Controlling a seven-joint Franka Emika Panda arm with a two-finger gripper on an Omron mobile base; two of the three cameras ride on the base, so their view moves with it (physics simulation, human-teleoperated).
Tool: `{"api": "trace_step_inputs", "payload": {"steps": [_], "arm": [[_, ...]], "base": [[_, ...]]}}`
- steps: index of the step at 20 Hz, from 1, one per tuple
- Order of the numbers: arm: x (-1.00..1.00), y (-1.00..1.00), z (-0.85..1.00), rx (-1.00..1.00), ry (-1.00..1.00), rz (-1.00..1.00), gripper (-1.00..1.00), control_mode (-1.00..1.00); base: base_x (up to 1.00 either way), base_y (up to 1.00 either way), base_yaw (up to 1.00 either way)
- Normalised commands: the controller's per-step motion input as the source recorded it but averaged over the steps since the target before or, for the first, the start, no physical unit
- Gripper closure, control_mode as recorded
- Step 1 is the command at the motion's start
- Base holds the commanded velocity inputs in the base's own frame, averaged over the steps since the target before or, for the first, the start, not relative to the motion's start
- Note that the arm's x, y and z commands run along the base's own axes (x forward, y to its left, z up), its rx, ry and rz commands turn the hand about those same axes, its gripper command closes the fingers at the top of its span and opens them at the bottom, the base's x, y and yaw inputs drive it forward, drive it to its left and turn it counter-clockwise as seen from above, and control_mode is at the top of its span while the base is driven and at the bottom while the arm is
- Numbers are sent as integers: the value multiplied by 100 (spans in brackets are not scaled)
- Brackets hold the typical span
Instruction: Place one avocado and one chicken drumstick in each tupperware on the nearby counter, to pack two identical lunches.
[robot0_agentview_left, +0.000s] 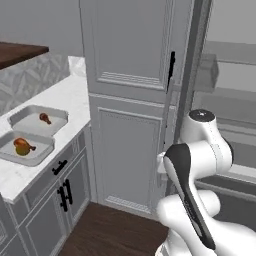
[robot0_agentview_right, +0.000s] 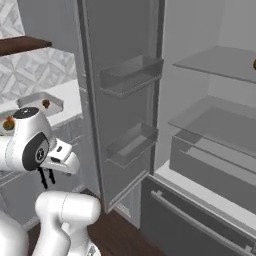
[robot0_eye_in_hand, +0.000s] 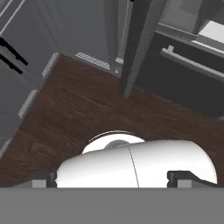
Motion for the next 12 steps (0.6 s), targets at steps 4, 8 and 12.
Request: {"api": "trace_step_inputs", "payload": {"steps": [4,8,12], "arm": [[0,0,0,0,0,0,-100,100],[0,0,0,0,0,0,-100,100],[0,0,0,0,0,0,-100,100]], "base": [[0,-24,-47],[0,-43,-42],[0,-63,-36]]}}
